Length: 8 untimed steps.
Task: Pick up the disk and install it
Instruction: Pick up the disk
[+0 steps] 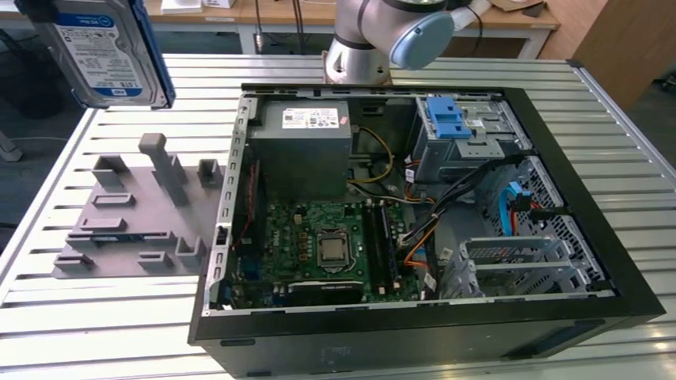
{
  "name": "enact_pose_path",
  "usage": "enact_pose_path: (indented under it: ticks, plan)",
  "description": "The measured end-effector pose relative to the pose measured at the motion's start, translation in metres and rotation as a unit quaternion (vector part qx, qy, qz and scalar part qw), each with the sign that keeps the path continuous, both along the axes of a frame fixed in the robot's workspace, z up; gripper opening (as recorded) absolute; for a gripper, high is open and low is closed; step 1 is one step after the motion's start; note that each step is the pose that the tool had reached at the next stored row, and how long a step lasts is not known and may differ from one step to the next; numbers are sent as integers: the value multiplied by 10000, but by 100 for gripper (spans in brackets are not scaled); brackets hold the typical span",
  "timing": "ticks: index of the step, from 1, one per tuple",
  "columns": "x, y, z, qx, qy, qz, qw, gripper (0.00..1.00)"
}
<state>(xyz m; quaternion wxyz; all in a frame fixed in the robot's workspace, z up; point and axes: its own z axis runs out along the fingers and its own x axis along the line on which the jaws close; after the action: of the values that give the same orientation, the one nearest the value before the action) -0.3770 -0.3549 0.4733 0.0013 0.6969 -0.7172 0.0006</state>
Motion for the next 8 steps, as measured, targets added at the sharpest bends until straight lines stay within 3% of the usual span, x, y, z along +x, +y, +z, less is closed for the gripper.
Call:
enact_pose_path:
  ticks: [8]
  plan:
    - [92,-6,0,0,1,0,10000,36]
